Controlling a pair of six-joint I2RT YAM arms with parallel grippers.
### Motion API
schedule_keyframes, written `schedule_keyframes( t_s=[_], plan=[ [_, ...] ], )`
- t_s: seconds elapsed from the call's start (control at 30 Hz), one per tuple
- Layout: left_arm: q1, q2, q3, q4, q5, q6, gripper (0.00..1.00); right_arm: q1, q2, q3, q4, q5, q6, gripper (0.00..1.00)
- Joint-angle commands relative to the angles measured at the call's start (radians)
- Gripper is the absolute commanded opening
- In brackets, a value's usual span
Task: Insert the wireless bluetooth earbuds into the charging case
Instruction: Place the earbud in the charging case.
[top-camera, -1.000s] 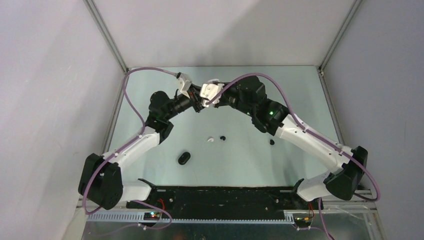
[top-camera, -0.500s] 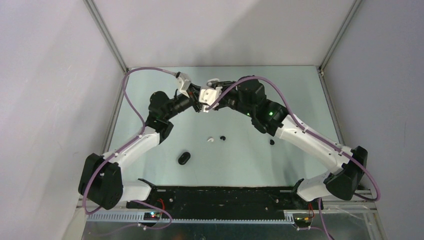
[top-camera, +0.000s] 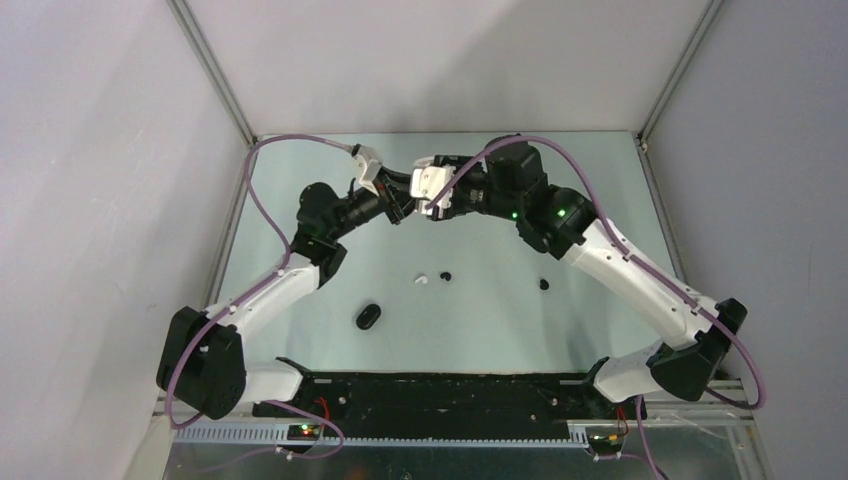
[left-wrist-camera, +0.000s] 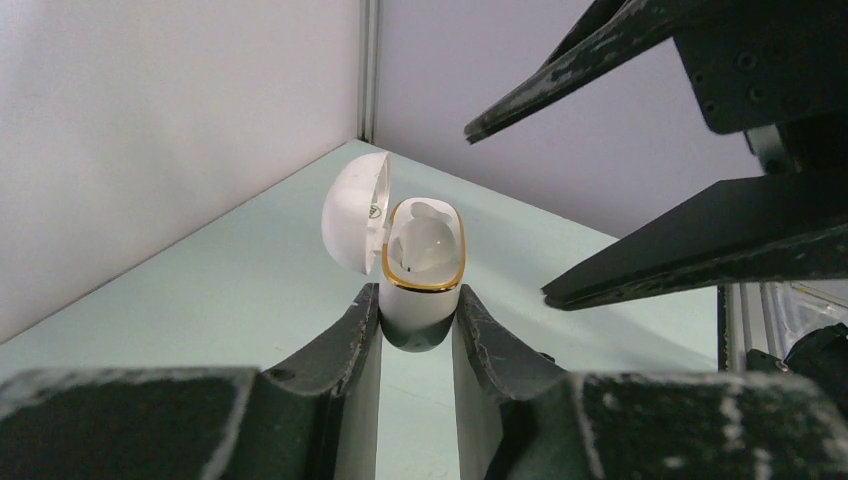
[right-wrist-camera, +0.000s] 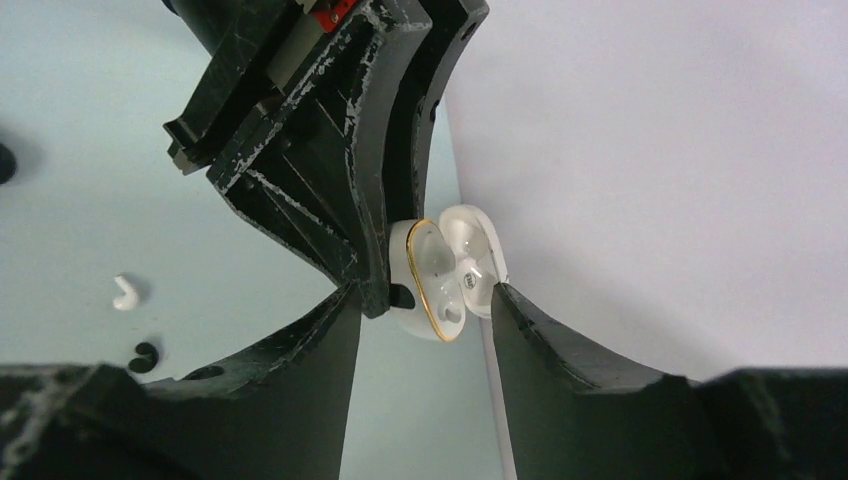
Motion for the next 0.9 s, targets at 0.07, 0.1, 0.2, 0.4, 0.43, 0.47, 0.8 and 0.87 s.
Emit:
schedule_keyframes(
  t_s=[0.07, 0.1, 0.2, 0.4, 0.43, 0.47, 0.8, 0.87],
  plan=[
    [0.022, -0.021, 0.007, 0.026, -0.023, 0.027, 0.00, -0.055, -0.075, 0.109, -0.125, -0.115, 0.178, 0.57],
    [0.037, -0.024, 0.008, 0.018, -0.022, 0.024, 0.00, -0.070, -0.097, 0.103, -0.127, -0.138, 0.196, 0.57],
    [0.072, -0.045, 0.003, -0.028, -0.002, 0.016, 0.00, -0.104, -0.145, 0.024, -0.092, -0.170, 0.286, 0.58],
    [0.156, -0.110, -0.009, -0.136, 0.075, -0.002, 0.00, -0.202, -0.173, -0.124, 0.006, -0.228, 0.481, 0.52],
    [0.172, -0.125, -0.018, -0.168, 0.071, 0.001, 0.00, -0.222, -0.152, -0.134, -0.002, -0.273, 0.487, 0.50],
    [0.179, -0.152, -0.021, -0.185, 0.069, 0.012, 0.00, -0.229, -0.137, -0.150, -0.029, -0.296, 0.479, 0.47],
    [0.263, -0.377, -0.086, -0.456, -0.157, 0.107, 0.00, -0.184, 0.176, -0.184, -0.024, -0.275, 0.696, 0.36],
    [0.268, -0.408, -0.099, -0.490, -0.212, 0.111, 0.00, -0.164, 0.215, -0.186, -0.020, -0.247, 0.792, 0.36]
  ],
)
